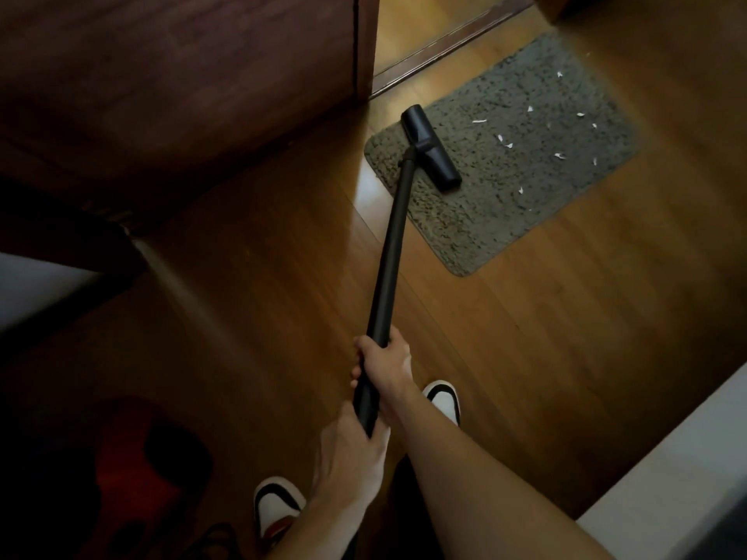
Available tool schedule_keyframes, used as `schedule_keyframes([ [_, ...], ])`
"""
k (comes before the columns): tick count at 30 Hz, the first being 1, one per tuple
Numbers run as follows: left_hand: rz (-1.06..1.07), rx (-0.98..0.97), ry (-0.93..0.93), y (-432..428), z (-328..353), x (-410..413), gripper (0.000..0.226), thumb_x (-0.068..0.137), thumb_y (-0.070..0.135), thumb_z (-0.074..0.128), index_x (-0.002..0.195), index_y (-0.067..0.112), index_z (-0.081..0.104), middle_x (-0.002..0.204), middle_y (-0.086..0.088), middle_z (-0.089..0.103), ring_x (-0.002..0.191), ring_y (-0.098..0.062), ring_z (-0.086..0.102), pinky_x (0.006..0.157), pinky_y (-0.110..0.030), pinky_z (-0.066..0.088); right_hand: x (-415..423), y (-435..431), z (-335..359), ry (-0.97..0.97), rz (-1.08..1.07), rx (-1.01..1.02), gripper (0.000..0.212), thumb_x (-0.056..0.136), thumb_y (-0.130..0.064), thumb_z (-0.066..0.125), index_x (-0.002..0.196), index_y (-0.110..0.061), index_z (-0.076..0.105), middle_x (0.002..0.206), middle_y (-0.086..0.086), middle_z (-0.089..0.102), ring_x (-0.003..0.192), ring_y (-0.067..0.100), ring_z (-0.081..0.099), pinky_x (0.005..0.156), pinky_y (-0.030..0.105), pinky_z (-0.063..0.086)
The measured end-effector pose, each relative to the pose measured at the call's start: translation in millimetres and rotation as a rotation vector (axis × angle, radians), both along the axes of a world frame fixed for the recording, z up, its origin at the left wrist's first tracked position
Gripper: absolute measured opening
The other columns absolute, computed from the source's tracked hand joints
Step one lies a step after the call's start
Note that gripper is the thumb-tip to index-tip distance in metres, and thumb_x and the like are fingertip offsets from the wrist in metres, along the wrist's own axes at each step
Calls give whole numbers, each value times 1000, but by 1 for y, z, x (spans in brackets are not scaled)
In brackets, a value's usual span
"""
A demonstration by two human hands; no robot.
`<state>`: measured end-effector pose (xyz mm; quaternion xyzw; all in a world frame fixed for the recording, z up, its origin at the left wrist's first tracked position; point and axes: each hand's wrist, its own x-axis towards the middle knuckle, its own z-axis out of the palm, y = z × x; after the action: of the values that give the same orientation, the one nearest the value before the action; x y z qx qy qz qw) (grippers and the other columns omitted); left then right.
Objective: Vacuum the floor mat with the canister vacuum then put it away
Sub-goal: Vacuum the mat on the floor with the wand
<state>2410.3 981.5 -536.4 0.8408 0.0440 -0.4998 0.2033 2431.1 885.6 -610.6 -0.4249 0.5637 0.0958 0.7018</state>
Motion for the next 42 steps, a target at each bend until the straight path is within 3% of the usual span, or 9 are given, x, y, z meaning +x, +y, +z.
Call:
schedule_keyframes([
  [8,41,-5,2,-78,1,13,32,94,53,52,109,24,52,85,3,63,73,-17,67,73,-38,60,15,-78,-3,11,23,-14,33,97,-12,62,128,-15,49,71,8,55,45,15,53,45,29,50],
  [17,65,2,-43,-133,6,18,37,95,48,54,120,21,52,79,10,52,86,-20,68,78,-34,57,23,-129,-6,13,42,-22,34,95,-13,64,125,-15,49,68,8,55,45,17,53,47,30,51],
  [24,65,-6,-14,-124,7,18,30,96,46,55,114,23,51,81,8,56,71,-10,58,63,-24,45,22,-124,4,18,72,-21,33,96,-12,62,126,-16,48,73,9,56,46,15,55,48,30,52],
  [27,74,-11,11,-107,2,13,24,95,44,56,106,24,49,83,6,61,72,-10,62,63,-25,50,15,-110,3,37,65,-23,34,96,-13,62,127,-17,48,74,9,56,47,14,56,49,31,53],
  [30,58,-8,51,-84,2,7,24,96,46,54,105,26,46,83,8,60,68,-5,59,55,-19,43,3,-86,5,56,64,-26,31,97,-14,61,125,-18,49,76,9,58,46,12,56,50,31,55],
  [34,28,-5,70,-47,12,-5,30,97,49,51,117,27,49,84,11,59,68,0,56,55,-15,40,-14,-46,9,73,58,-15,34,97,-15,60,128,-20,47,81,11,59,46,12,56,50,30,54],
  [38,-6,17,71,-12,22,-7,43,96,48,52,134,30,46,96,11,62,88,-7,63,82,-26,52,-22,-9,15,58,13,7,32,97,-16,60,126,-23,48,82,11,59,50,12,57,52,30,55],
  [42,-37,5,75,12,29,-8,38,96,48,52,129,28,48,91,11,61,85,-7,63,86,-28,52,-29,17,21,44,-8,-10,34,97,-15,62,126,-23,47,81,10,59,52,14,58,52,31,55],
])
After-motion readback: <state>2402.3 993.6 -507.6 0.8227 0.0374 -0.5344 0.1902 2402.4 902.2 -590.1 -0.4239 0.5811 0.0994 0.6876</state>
